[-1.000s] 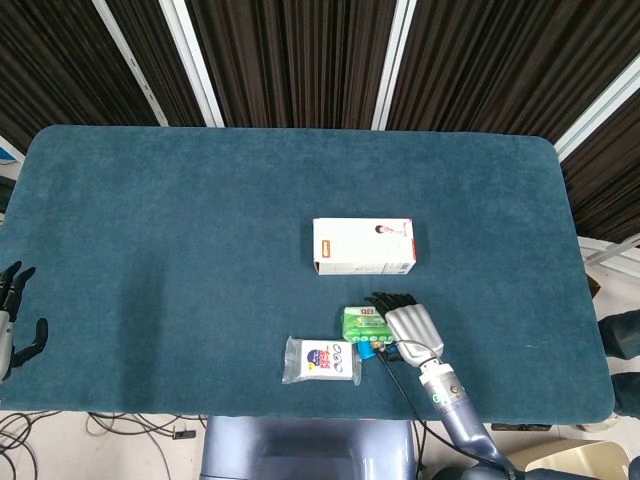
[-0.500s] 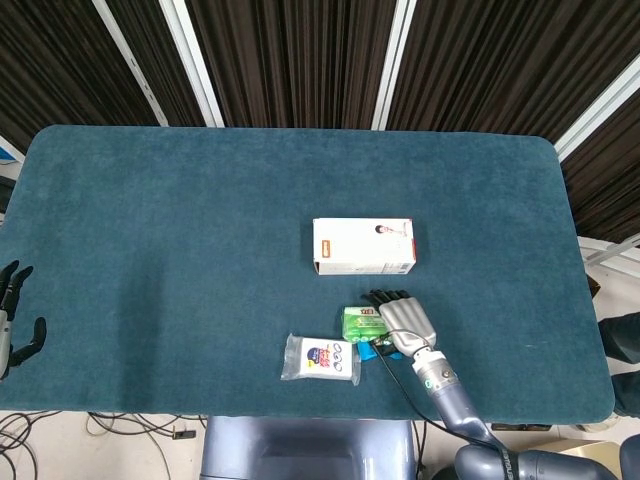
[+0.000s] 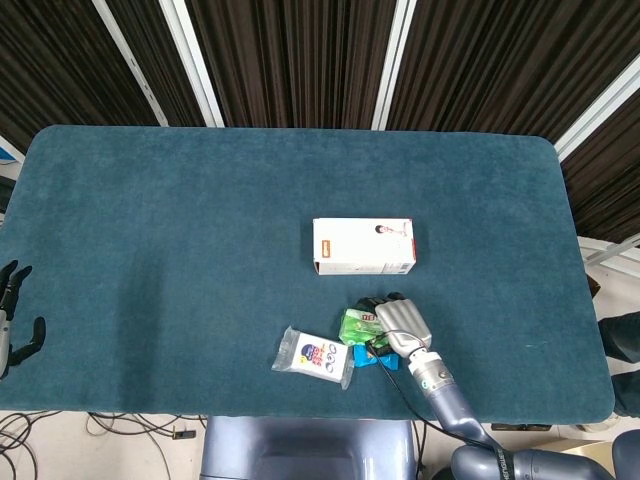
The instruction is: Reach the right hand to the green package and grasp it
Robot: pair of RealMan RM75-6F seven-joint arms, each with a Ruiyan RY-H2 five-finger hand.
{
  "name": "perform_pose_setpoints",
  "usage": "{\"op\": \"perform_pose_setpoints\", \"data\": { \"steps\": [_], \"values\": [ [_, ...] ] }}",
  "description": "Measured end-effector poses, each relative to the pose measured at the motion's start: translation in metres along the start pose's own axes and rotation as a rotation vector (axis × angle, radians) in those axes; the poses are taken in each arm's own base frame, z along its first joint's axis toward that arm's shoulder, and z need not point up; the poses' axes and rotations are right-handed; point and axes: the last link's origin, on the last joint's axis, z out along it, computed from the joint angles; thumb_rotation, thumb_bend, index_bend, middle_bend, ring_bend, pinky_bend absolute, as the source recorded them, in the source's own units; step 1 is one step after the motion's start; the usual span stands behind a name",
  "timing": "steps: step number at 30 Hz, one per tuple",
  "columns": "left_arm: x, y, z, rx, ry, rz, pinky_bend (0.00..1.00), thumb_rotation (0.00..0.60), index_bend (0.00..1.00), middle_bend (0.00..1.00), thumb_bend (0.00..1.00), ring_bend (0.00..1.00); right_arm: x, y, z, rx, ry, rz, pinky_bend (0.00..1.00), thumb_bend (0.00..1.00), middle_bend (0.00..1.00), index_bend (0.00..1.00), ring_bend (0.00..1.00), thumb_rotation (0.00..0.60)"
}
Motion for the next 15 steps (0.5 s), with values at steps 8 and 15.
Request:
{"op": "perform_pose_setpoints", "data": {
  "steps": [8, 15],
  "values": [
    [0.000, 0.000, 0.000, 0.001, 0.001, -0.001, 0.00, 0.600, 0.07, 0.00, 0.49, 0.00, 0.013, -0.001, -0.004, 0.014, 0.037, 0.056, 0.25, 0.36, 0.44, 0.32, 0.49, 0.600],
    [0.000, 0.000, 0.000, 0.002, -0.001, -0.001, 0.00, 0.600, 0.07, 0.00, 0.49, 0.00, 0.038, 0.000, -0.010, 0.037, 0.092, 0.149, 0.25, 0.36, 0.43, 0.33, 0.49, 0.600]
  ]
}}
